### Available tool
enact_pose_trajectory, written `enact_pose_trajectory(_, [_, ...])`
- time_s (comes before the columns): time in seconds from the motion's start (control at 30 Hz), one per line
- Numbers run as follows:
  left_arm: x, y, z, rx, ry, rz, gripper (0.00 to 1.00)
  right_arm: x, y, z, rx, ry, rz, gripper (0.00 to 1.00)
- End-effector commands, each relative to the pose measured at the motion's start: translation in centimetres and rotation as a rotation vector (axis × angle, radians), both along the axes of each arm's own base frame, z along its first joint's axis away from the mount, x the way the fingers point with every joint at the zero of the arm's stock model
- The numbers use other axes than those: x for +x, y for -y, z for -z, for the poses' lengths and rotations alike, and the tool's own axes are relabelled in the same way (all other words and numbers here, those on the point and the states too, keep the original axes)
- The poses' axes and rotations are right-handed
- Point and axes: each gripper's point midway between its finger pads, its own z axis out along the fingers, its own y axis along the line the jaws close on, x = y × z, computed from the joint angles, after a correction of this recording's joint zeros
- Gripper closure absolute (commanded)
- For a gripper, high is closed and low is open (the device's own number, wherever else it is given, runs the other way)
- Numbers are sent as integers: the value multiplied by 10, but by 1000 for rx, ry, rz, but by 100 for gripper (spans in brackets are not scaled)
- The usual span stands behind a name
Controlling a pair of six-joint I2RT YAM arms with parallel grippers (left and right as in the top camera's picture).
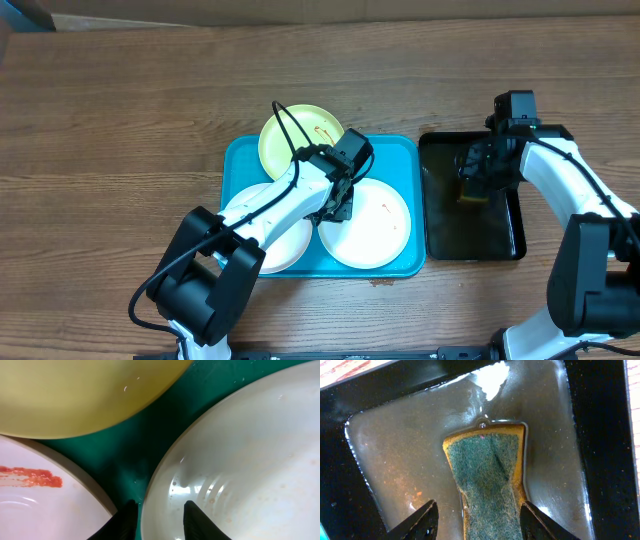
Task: Clean dirty plates on tray and stack at the side
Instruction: 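Grasp the green-yellow sponge with the right gripper in the black tray, then dip and rub the sponge in the water of the black tray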
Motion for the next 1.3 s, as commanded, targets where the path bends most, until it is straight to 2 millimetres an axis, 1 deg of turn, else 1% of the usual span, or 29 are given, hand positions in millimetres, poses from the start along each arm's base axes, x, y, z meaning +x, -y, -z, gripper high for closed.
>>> enact_pose_trajectory(0.0, [-2,-3,2,7,8,8,67,-1,-1,4,7,-2,1,46])
enact_pose_trajectory(0.1, [-2,-3,5,4,11,8,68,-1,-1,4,7,-4,1,46])
enact_pose_trajectory(0.27, [-3,-4,7,6,9,8,77,-2,-1,4,7,-7,1,46])
enact_pose_trajectory(0.3, [-3,-4,7,6,9,8,78,-2,-1,4,7,-8,1,41])
enact_pose_trajectory(0.33, [-3,-4,7,6,9,8,81,-3,-1,4,8,-10,1,28])
enact_pose_trajectory(0.37, [-3,-4,7,6,9,8,85,-4,-1,5,7,-15,0,13])
enact_pose_trajectory(0.4, [-3,-4,7,6,9,8,87,-4,-1,5,5,-15,-10,8])
enact_pose_trajectory(0.47, [-3,-4,7,5,10,8,91,-5,0,5,1,-17,-28,13])
enact_pose_trajectory(0.53, [-3,-4,7,5,10,8,90,-4,0,5,0,-16,-28,18])
enact_pose_trajectory(0.67, [-3,-4,7,5,11,8,89,-2,3,5,-22,-8,-27,39])
enact_pose_trajectory(0.7, [-3,-4,7,5,11,8,89,-2,4,6,-27,-3,-28,42])
enact_pose_trajectory(0.8, [-3,-4,7,5,11,8,89,-6,3,12,-44,-11,-34,42])
enact_pose_trajectory(0.93, [-3,-4,7,5,10,8,89,-8,11,18,-118,-12,-29,43])
enact_pose_trajectory(1.0, [-3,-4,7,5,10,8,88,-7,9,21,-112,1,-34,45])
enact_pose_trajectory(1.1, [-3,-4,7,5,11,8,89,-8,0,24,-83,5,-52,54])
enact_pose_trajectory(1.2, [-3,-4,7,4,11,8,88,-8,-7,25,-77,3,-71,54])
enact_pose_trajectory(1.27, [-3,-4,7,4,11,8,87,-8,-14,25,-77,6,-88,58])
